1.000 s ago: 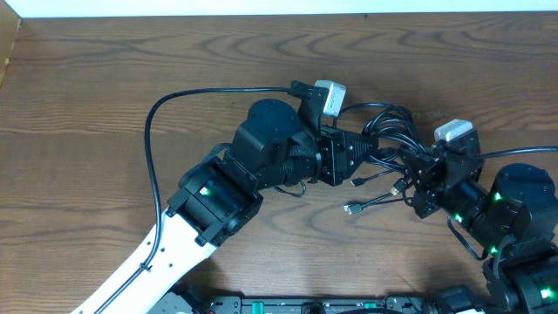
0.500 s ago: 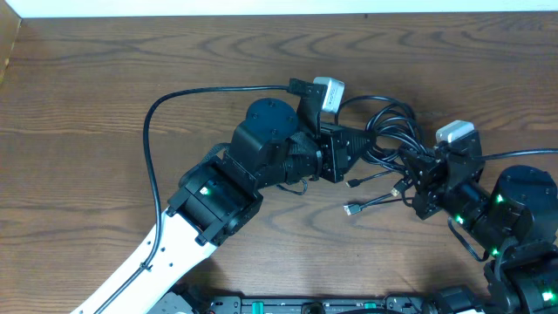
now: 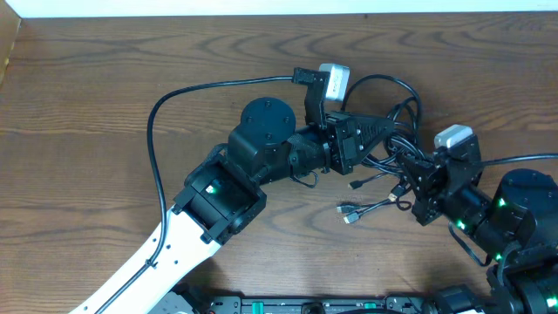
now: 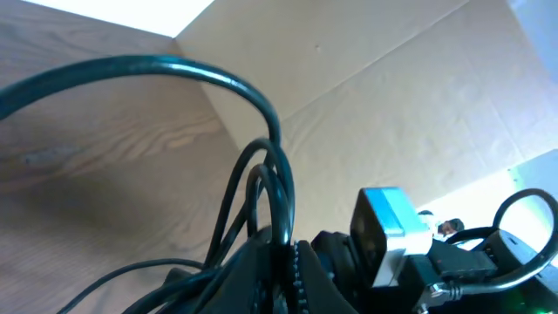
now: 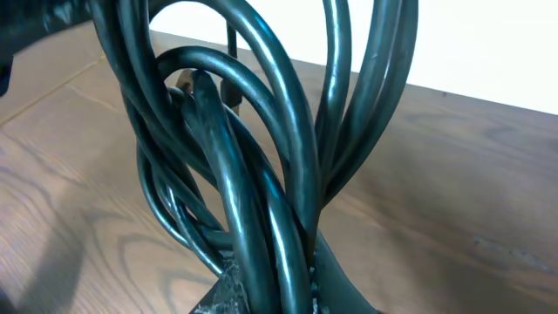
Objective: Untangle cables
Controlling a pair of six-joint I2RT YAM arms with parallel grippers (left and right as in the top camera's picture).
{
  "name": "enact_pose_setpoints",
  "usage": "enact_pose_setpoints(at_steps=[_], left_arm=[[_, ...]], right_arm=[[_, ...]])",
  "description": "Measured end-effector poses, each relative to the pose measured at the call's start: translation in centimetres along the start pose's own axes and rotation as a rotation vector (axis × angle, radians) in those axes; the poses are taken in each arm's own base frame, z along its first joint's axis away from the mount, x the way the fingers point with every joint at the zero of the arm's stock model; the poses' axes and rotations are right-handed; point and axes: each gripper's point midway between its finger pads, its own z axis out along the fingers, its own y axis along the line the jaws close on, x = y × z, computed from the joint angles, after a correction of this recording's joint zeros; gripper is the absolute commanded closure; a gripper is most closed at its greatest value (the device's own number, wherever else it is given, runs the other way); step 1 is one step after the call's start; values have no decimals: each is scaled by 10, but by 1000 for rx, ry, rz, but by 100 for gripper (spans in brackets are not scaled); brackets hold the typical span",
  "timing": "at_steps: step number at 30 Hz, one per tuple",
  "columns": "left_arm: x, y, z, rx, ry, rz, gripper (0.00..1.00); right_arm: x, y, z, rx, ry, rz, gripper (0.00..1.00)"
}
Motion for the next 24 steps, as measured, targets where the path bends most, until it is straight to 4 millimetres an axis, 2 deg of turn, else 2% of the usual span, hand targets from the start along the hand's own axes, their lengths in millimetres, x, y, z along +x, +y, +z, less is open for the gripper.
enact_pose_setpoints(at_steps=[4,8,16,19,24], left_arm=[[0,0,0,-1,1,-3,92],[9,10,-2,-43,35,-17,92],[38,55,-23,-276,115,-81,93],[39,65,-26,-330,109,-84,92],[36,69,-27,-349,92,-77,93]], right_arm=[[2,-2,0,13,8,-4,99],[6,-8,0,43,25,-6,99],[10,-13,4,68,37,-18,99],[11,-13,7,59,42,-20,99],[10,-11,7,47,38,-22,99]])
